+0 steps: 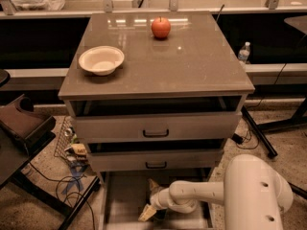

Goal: Pick sponge from bottom drawer and place on counter

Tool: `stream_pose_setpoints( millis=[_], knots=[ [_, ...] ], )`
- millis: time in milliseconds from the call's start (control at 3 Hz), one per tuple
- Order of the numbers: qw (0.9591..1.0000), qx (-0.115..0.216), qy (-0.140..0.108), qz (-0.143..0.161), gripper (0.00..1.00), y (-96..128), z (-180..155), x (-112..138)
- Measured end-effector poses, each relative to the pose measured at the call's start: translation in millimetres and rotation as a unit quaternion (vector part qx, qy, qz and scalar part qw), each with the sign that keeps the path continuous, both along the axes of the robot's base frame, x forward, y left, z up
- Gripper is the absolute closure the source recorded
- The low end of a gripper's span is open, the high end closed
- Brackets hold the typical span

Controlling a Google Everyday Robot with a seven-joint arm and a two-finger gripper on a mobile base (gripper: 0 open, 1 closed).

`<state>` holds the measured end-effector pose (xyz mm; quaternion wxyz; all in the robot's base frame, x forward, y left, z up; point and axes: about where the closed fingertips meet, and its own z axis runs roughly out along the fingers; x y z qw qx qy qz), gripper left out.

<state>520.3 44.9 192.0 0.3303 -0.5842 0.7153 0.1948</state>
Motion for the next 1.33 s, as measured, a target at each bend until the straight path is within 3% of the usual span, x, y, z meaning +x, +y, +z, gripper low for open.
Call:
stream_pose_setpoints(
  millis=[667, 1333],
  knots=[
    [0.9993, -0.037, 0.002, 0.006, 0.00, -14.8, -20.1, -1.1],
    [0.9952, -0.096, 0.003, 0.021, 0.00, -34.7, -48.0, -7.1]
  ],
)
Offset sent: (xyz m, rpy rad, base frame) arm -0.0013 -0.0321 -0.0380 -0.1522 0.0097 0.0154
